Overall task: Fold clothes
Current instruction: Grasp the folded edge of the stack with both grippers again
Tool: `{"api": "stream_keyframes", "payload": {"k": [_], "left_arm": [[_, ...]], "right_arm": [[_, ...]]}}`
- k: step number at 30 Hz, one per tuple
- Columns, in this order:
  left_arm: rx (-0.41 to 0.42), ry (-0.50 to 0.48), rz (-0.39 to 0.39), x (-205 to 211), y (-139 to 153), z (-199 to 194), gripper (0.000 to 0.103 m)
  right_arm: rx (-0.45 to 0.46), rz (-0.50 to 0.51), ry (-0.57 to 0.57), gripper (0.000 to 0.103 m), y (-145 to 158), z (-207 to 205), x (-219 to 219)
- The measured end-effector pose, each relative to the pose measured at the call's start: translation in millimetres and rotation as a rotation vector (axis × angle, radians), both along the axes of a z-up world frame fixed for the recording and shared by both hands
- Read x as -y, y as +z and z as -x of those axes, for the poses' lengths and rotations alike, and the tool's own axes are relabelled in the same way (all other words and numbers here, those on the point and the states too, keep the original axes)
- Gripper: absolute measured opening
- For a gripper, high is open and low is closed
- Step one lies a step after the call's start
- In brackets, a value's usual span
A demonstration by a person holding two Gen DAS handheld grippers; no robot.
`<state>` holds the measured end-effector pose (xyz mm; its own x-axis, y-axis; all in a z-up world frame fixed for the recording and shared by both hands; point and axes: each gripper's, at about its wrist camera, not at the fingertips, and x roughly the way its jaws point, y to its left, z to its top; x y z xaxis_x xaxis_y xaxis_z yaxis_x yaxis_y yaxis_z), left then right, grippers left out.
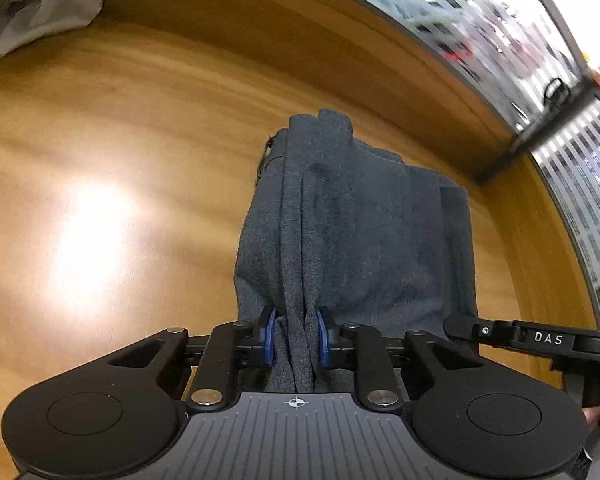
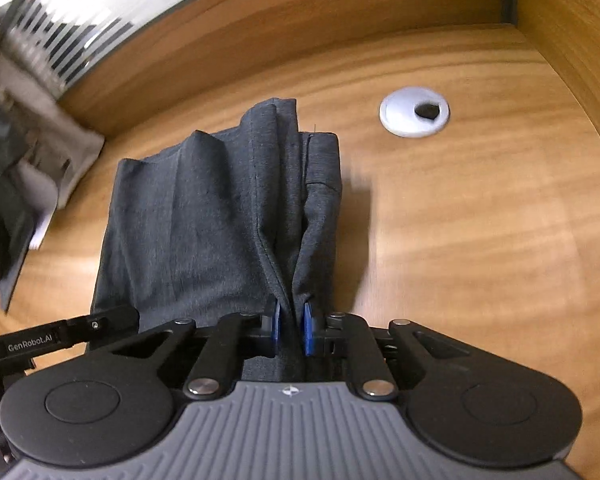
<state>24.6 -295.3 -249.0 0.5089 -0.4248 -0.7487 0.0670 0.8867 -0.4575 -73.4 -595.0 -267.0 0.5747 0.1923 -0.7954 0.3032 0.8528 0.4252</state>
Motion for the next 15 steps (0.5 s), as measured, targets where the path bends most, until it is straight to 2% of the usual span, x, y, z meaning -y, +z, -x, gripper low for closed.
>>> {"api": "stream_keyframes", "payload": {"k": [9, 11, 13, 15], "left_arm": [[0.048, 0.007, -0.021, 9.3, -0.5, -99.3, 0.025], [0.060, -0.002, -0.030, 12.5, -0.9, -114.0, 0.028], [0.064, -0.010, -0.038, 12.0, -1.3, -124.5, 0.036], [0.052, -0.018, -0.034, 9.2, 1.0, -132.9, 0.041]], "right_arm": [[0.037, -0.027, -0.062, 0.018, -6.2, -86.7, 53.0], [0.046, -0.033, -0.069, 0.021, -8.1, -105.7, 64.7], [0.054, -0.026, -0.065, 0.023, -9.0, -117.8, 73.0], [0.061, -0.023, -0.054, 0.031, -7.0, -123.6, 79.0]]}}
